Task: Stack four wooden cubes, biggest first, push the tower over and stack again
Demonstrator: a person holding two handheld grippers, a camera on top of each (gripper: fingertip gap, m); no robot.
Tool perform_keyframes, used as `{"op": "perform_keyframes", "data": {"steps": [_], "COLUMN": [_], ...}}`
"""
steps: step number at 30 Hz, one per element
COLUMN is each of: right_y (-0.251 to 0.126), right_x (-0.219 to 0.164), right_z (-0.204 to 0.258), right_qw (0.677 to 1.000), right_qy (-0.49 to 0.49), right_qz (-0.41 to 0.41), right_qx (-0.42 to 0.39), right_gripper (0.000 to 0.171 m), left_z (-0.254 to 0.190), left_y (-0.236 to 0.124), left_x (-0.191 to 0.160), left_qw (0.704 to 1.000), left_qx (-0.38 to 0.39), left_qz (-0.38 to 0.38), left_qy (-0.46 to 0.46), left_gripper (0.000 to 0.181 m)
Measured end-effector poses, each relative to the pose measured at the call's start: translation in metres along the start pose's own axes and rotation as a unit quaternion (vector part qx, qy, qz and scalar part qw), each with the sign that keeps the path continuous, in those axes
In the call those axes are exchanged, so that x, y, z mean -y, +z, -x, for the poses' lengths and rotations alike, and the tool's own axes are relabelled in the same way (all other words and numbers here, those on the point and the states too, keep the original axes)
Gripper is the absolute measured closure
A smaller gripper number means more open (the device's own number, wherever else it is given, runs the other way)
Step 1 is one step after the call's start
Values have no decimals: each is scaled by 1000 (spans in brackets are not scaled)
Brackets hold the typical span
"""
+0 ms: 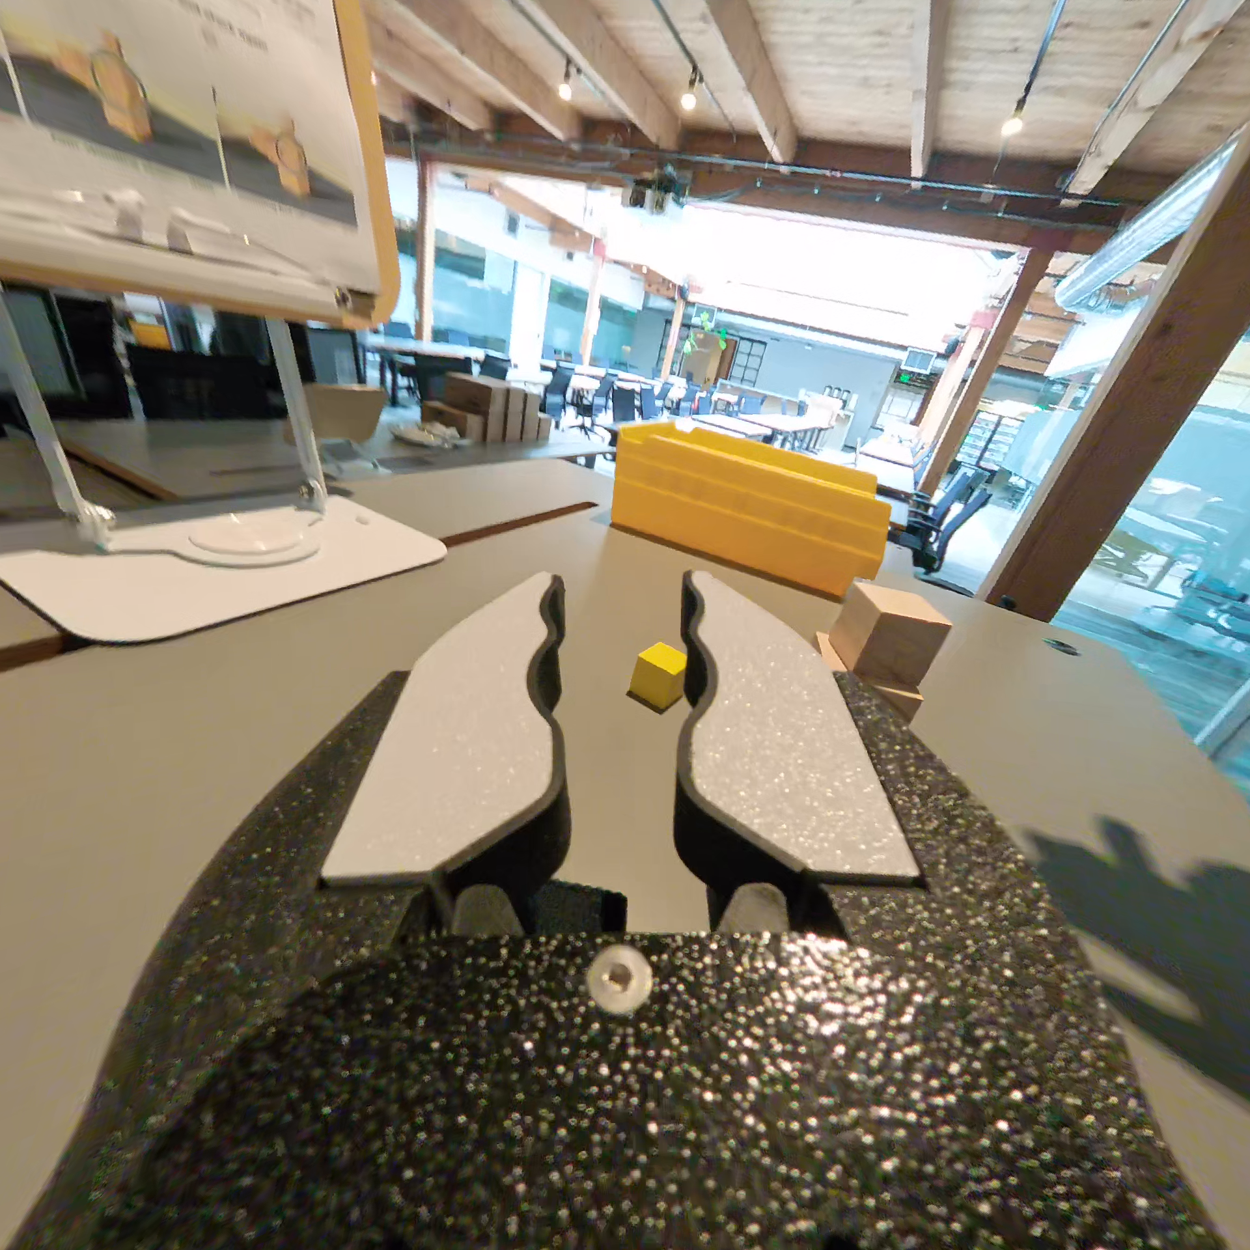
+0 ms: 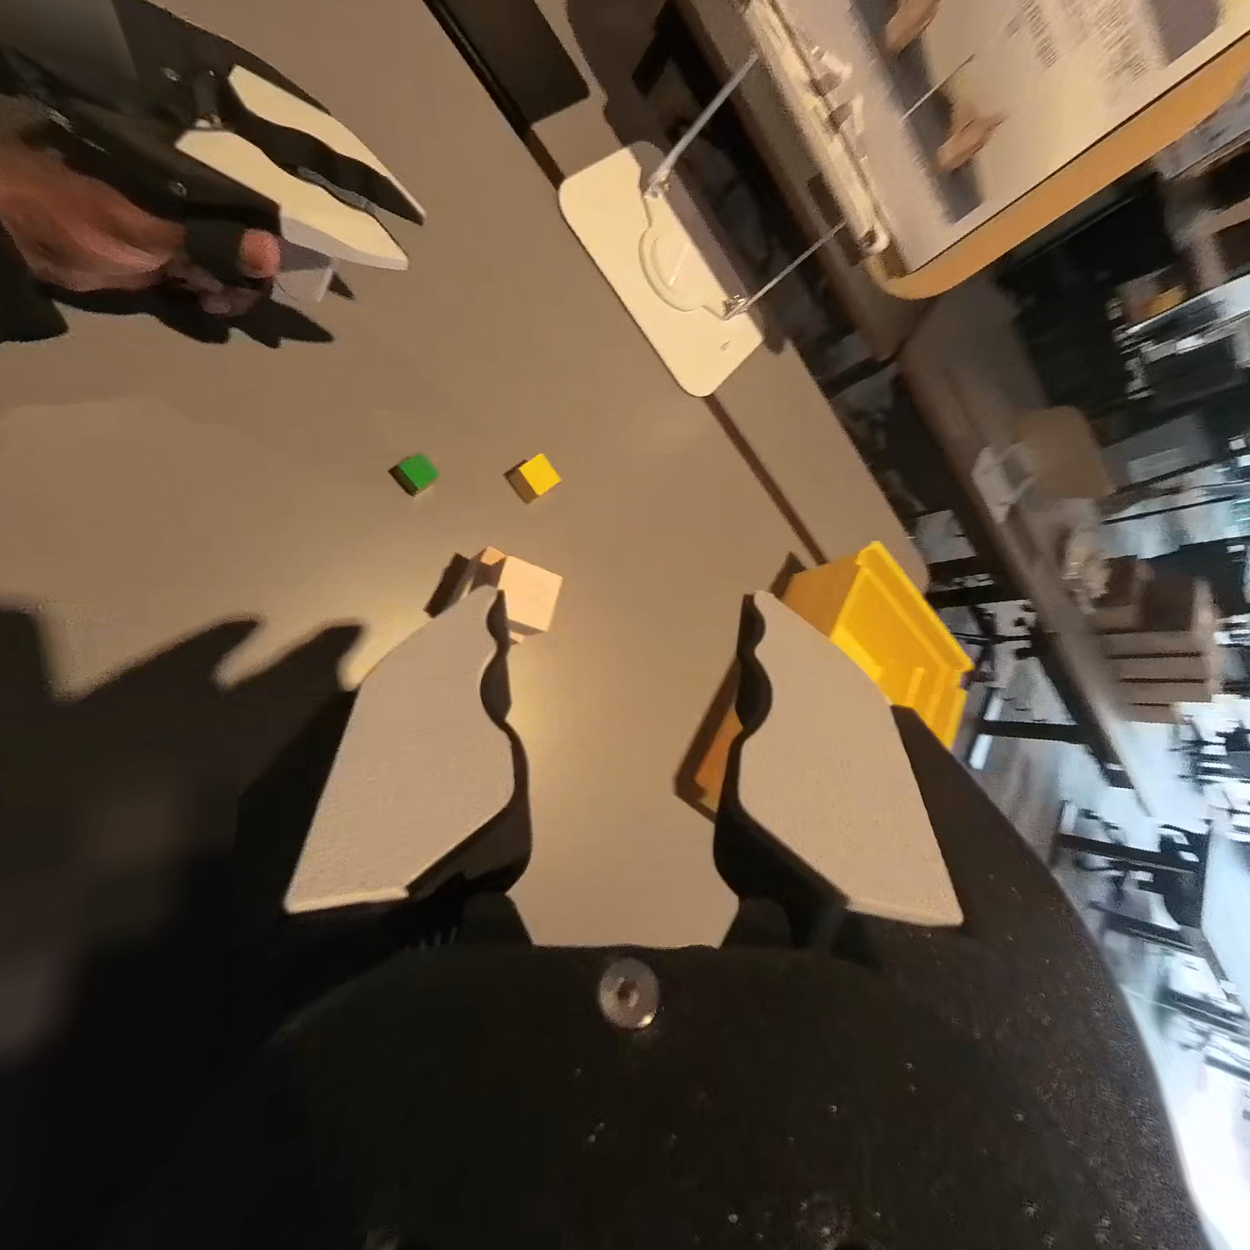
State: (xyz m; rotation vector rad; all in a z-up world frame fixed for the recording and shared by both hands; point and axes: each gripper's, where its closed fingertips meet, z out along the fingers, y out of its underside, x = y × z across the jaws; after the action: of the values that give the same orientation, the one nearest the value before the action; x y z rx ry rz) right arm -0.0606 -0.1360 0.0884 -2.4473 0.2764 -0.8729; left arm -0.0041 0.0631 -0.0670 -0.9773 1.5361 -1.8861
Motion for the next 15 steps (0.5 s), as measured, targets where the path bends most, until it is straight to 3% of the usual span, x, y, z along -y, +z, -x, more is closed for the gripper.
{"op": "perform_keyframes", "data": {"steps": [7, 15], "right_y": [-64, -73], "right_x": [43, 50], "right_z": [4, 22], "right_qw": [994, 994], "right_qy": [-89, -105], "right_qz": [17, 2], "right_qx": [-56, -38], "right_gripper": [107, 109], "left_z": [8, 13], "left_y": [-13, 0], "left_x": [21, 14], "left_qw": [991, 989], "left_qx": [63, 78], "left_qz": [-85, -52], "left_qy": [84, 118], "left_gripper": [149, 148]}}
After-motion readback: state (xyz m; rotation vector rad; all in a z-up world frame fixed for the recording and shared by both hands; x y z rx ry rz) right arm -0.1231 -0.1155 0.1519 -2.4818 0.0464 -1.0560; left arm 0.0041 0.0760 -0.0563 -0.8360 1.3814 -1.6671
